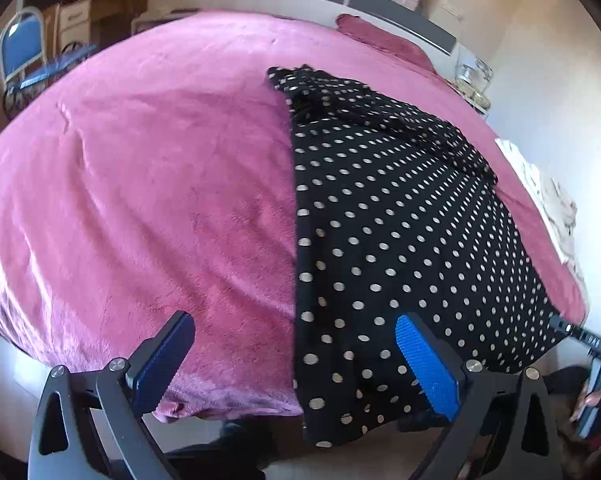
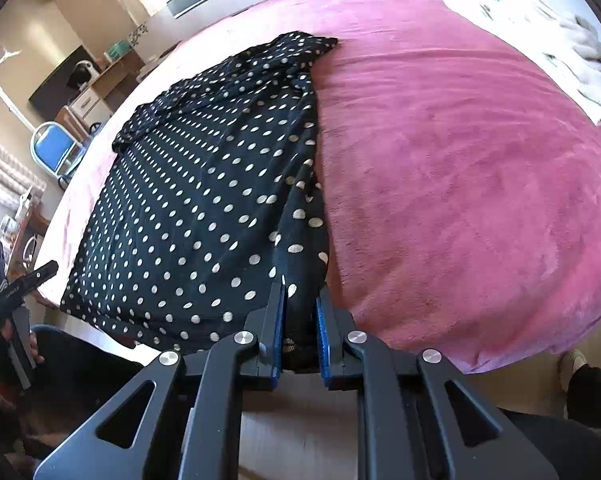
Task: Fold clothes
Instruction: 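Grasp the dress hem edge with the right gripper, then grasp the hem with the left gripper while the right gripper holds its edge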
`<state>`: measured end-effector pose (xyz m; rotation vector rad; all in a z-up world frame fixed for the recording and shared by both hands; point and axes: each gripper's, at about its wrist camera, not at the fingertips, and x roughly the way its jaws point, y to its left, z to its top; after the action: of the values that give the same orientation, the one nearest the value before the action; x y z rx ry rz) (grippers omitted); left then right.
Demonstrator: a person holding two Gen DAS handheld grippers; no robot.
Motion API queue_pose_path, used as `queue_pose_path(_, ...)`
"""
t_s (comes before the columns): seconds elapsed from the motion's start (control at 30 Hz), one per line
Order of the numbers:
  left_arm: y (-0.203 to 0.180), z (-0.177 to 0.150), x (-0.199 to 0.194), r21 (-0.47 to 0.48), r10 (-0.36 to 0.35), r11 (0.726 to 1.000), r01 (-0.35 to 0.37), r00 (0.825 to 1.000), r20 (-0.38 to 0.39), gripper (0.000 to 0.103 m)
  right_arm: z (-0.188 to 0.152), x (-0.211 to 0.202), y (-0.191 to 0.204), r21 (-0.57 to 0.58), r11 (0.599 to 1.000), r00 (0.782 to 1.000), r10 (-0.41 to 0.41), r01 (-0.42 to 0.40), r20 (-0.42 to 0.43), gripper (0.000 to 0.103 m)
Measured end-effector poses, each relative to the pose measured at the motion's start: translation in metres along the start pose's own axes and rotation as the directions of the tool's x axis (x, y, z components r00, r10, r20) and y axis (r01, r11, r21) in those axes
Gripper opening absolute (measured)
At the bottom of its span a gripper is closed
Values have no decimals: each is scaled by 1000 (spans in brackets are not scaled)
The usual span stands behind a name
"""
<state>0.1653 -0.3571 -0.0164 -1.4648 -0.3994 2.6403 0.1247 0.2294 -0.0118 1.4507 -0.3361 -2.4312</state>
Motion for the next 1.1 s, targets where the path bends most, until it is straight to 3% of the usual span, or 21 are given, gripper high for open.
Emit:
queue_pose_path(0.13, 6, 0, 12, -29, -20, 999, 18, 997, -74, 103, -2, 7, -2, 14, 1000, 1000, 4, -4, -13, 15)
queue_pose_path(0.37, -9, -6, 29, 33, 14, 999, -9, 989, -146, 101, -4, 12, -3, 9, 1000, 1000, 13, -12, -28, 15)
queue_pose_path(0.53, -20, -12, 26, 39, 38, 999, -33, 989, -145, 58, -4, 15, -5, 20, 1000, 999, 16, -15, -35, 15)
queue_pose_path(0.57, -21, -13, 27, 43, 41, 998, -35, 989, -144, 36, -4, 15, -5, 21, 1000, 999, 16, -16, -36, 15)
queue_pose_path(0.6, -22, -12, 28, 36, 17, 999, -12, 988, -151, 21, -4, 16, -5, 23, 1000, 999, 17, -16, -38, 15)
queue_pose_path(0.67, -23, -13, 32, 13, -27, 999, 30, 985, -168, 15, -4, 17, -6, 26, 1000, 999, 18, -17, -40, 15)
queue_pose_path(0.83, -20, -15, 42, -11, -18, 1000, 16, 981, -194, 15, -3, 18, -8, 35, 999, 999, 23, -22, -43, 16)
queue_pose_path(0.9, -16, -15, 38, -42, -52, 998, 46, 983, -176, 5, -3, 18, -7, 36, 999, 999, 25, -23, -43, 16)
queue_pose_path(0.97, -9, -13, 31, -101, -142, 987, 127, 978, -155, 4, -3, 18, -7, 38, 999, 999, 30, -28, -40, 15)
queue_pose_path(1.1, 7, 0, 16, -214, -306, 935, 283, 948, -84, 4, 6, 4, -17, 136, 977, 986, 160, -164, 35, 14)
